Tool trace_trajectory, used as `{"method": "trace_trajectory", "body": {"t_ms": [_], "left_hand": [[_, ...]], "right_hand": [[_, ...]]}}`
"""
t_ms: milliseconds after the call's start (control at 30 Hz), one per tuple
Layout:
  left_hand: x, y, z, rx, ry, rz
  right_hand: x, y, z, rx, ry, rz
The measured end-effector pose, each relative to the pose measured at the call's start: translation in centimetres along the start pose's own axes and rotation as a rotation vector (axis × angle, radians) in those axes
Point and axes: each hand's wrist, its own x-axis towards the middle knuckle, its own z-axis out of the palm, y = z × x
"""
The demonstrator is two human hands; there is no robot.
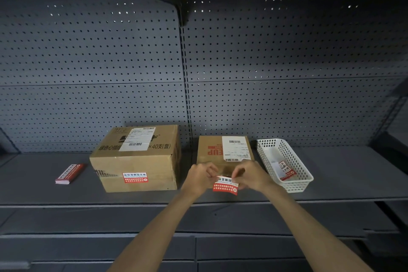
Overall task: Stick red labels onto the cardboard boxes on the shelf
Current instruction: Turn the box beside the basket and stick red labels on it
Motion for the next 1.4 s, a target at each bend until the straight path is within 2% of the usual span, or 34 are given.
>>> {"method": "trace_trajectory", "body": {"t_ms": [133,367,533,767,1200,1400], "left_hand": [[0.1,0.6,-0.2,0.091,-0.005,-0.034],[1.1,1.8,0.9,0.318,0.053,-0.096],[1.8,1.9,1.8,0.478,0.105,-0.136],[2.5,1.8,2.2,0.576,0.134,-0.163],[3.0,1.0,3.0,0.719,0.062,-0.099],[3.2,0.7,3.0,0.697,0.084,-0.097]], "right_hand": [[0.3,0.0,0.2,-0.233,0.060,-0.033],[0.3,-1.1,0.4,-0.479,0.159,-0.029],[1.1,-1.0,1.1,-0.586,0.247,-0.008],[1.6,-0.5,1.9,-0.682,0.323,0.027],[1.6,-0.8,2.8,-0.894,0.367,0.043],[2.0,-1.1,2.8,-0.934,0.344,0.045]]}}
